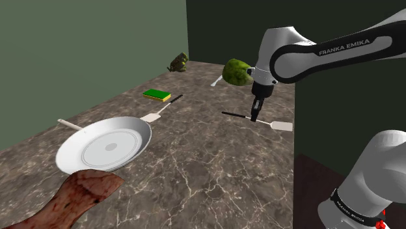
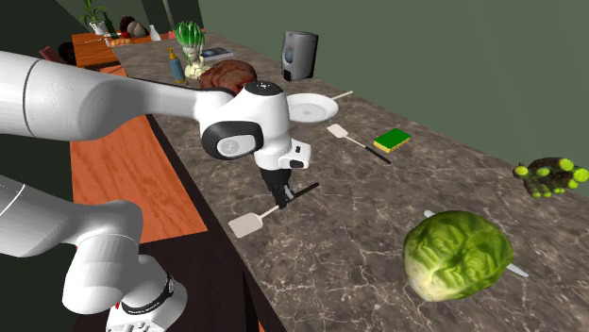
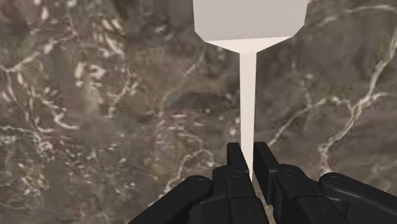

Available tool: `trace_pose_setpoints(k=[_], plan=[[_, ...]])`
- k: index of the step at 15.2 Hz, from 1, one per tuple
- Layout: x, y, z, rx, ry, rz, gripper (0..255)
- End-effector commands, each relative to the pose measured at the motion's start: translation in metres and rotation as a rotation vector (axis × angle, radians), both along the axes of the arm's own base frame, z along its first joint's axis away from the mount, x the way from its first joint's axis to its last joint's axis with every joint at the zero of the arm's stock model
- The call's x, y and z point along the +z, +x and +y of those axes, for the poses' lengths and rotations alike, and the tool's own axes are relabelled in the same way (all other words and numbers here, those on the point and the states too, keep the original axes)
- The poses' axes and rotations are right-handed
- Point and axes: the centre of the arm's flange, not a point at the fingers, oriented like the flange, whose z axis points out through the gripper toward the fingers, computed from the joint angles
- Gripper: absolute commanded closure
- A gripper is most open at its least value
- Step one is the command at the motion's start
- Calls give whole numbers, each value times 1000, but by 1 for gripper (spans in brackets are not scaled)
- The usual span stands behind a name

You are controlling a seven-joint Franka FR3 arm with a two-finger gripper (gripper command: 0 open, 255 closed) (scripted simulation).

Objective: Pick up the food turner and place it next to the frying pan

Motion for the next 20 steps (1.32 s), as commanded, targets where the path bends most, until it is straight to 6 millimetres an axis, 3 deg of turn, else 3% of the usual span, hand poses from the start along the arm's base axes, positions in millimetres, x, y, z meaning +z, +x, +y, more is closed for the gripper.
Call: trace_pose_setpoints(k=[1,3,20], plan=[[0,0,0,0,0,0,255],[0,0,0,0,0,0,255],[90,0,0,0,0,0,255]])
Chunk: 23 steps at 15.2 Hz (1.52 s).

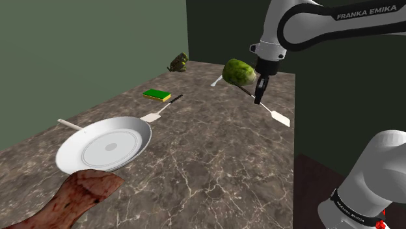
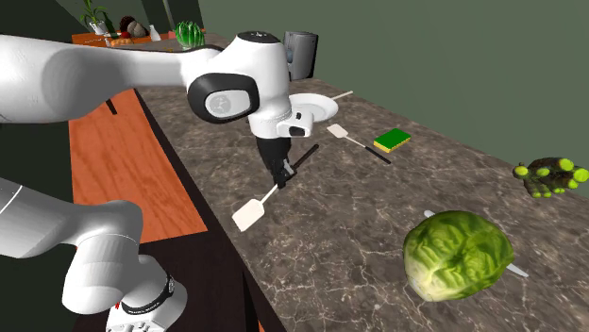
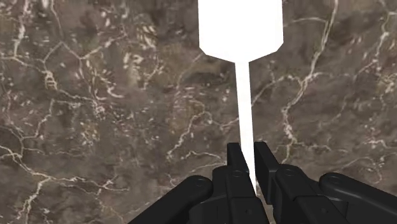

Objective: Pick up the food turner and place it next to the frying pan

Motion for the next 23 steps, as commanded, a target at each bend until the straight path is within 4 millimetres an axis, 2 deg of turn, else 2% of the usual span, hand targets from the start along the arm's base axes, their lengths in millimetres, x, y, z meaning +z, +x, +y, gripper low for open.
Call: trace_pose_setpoints(k=[1,4,23], plan=[[11,0,2,0,0,0,255],[25,0,2,0,0,0,255],[25,-39,250,0,0,0,255]])
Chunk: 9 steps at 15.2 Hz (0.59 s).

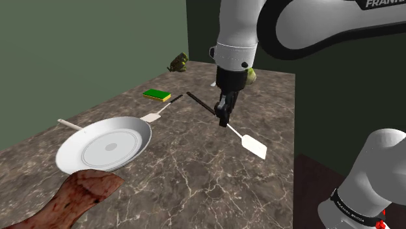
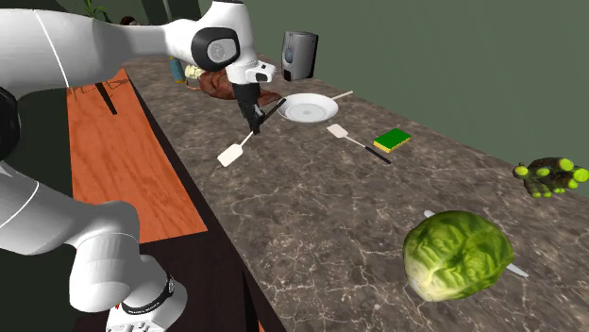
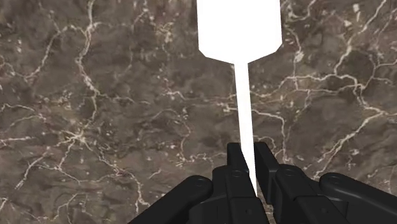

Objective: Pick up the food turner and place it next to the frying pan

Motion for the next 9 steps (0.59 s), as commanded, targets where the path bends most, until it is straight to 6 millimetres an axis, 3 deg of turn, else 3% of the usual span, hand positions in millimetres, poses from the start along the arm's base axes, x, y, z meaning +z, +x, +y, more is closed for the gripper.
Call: trace_pose_setpoints(k=[1,9], plan=[[1,-4,28,-1,1,0,255],[1,-21,132,-1,1,0,255]])
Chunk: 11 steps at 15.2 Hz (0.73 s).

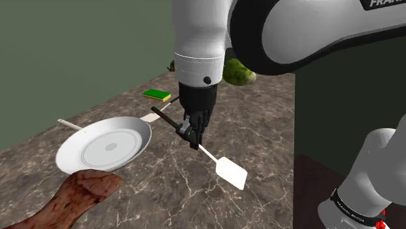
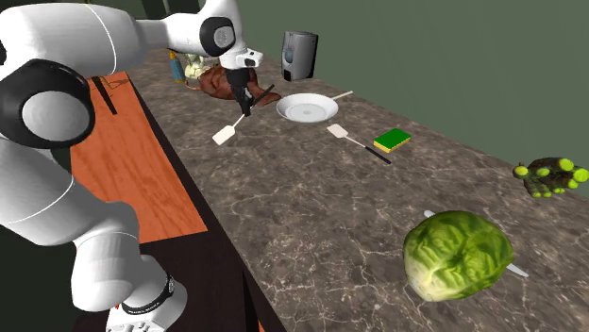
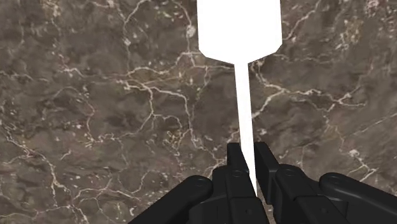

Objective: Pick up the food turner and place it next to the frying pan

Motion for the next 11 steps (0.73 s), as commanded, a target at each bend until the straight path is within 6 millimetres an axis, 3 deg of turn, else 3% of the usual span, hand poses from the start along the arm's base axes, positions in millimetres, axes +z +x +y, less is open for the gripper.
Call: trace_pose_setpoints(k=[1,11], plan=[[-1,-4,24,-4,1,0,255],[0,-25,154,-4,1,0,255]])
